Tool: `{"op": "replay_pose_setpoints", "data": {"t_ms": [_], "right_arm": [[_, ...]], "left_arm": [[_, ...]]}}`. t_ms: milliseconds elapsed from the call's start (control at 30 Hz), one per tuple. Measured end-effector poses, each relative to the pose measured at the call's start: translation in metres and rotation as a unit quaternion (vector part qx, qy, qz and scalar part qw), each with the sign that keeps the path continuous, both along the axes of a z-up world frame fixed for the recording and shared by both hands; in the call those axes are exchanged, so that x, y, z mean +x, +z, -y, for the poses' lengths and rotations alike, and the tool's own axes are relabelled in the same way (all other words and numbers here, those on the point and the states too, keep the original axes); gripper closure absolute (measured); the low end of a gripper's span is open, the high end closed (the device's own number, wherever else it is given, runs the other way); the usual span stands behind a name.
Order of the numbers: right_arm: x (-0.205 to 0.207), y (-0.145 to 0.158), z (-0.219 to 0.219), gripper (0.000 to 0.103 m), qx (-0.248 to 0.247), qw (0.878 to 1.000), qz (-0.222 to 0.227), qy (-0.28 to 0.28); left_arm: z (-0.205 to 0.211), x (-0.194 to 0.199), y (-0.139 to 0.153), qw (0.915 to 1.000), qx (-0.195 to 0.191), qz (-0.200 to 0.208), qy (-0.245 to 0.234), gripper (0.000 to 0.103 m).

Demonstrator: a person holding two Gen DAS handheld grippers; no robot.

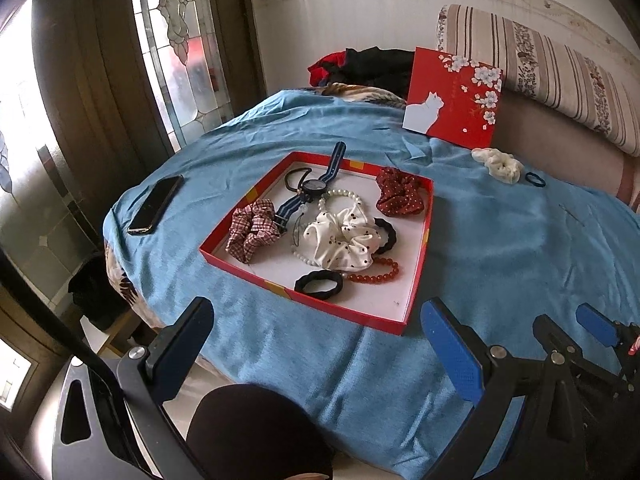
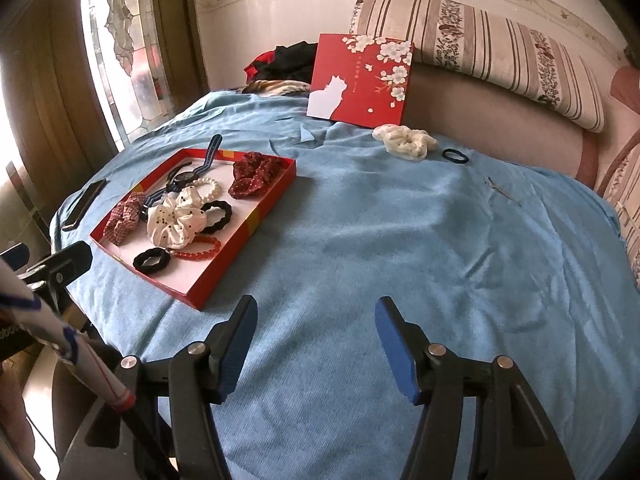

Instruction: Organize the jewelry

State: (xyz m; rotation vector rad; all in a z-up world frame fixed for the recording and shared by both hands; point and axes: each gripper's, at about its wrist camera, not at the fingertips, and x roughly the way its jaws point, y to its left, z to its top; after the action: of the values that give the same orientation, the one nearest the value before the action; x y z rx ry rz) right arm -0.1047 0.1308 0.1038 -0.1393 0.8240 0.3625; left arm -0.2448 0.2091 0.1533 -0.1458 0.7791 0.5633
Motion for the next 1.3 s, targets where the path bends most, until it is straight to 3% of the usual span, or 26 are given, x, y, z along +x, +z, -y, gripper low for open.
{"op": "replay_pose_setpoints", "data": {"t_ms": [1300], "right_arm": [[0.003,-0.002,0.002,0.035,-0.005,1.0,0.001,-0.006]], "left_arm": [[-0.003,0.008,-0.013,0.9994,-0.02,-0.019,-0.021,0.0]]}}
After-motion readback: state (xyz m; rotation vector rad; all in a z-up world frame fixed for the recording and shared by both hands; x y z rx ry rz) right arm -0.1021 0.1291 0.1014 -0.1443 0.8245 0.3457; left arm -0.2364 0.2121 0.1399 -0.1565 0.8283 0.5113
